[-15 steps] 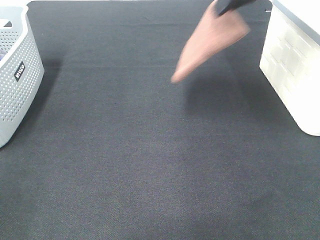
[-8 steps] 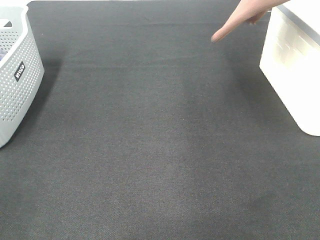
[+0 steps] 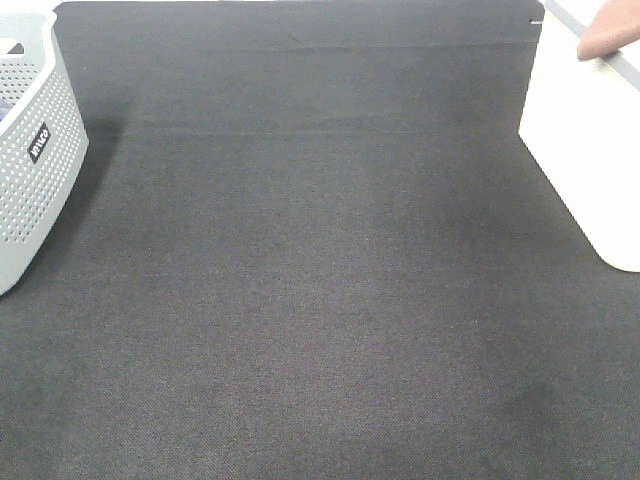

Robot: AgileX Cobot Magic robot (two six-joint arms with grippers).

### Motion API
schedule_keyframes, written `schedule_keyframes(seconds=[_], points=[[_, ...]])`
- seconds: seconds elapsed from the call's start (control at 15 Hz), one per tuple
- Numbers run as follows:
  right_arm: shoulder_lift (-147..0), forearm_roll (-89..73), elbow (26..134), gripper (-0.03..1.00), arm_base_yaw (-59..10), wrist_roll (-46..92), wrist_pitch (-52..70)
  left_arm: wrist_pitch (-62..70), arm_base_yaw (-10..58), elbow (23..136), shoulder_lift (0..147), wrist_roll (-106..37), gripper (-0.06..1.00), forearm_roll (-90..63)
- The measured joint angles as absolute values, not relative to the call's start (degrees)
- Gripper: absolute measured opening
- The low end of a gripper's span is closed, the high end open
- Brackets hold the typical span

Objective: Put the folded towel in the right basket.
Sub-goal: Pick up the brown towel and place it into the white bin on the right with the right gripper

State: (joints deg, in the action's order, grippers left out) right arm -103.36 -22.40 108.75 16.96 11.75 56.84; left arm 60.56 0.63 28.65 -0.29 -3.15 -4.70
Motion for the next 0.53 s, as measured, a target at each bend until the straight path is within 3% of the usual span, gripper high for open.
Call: schedule_keyframes(seconds=[0.4,0.47,0.53], points=[[-112.2,-21.2,108.7,0.03,17.8,8.8,57.6,60.6,0.6,28.6,-0.3,-3.2,0.88,-4.7],[-113.4,-19.8,108.7,0.08,17.8,7.8,57.6,60.6,0.6,28.6,-0.3,-3.2,0.88,-4.7],[-114.8,-18.0,108.7,0.21,17.8,6.1,57.8,60.6,0.6,28.6,-0.3,-3.2,0.88,-4.7]])
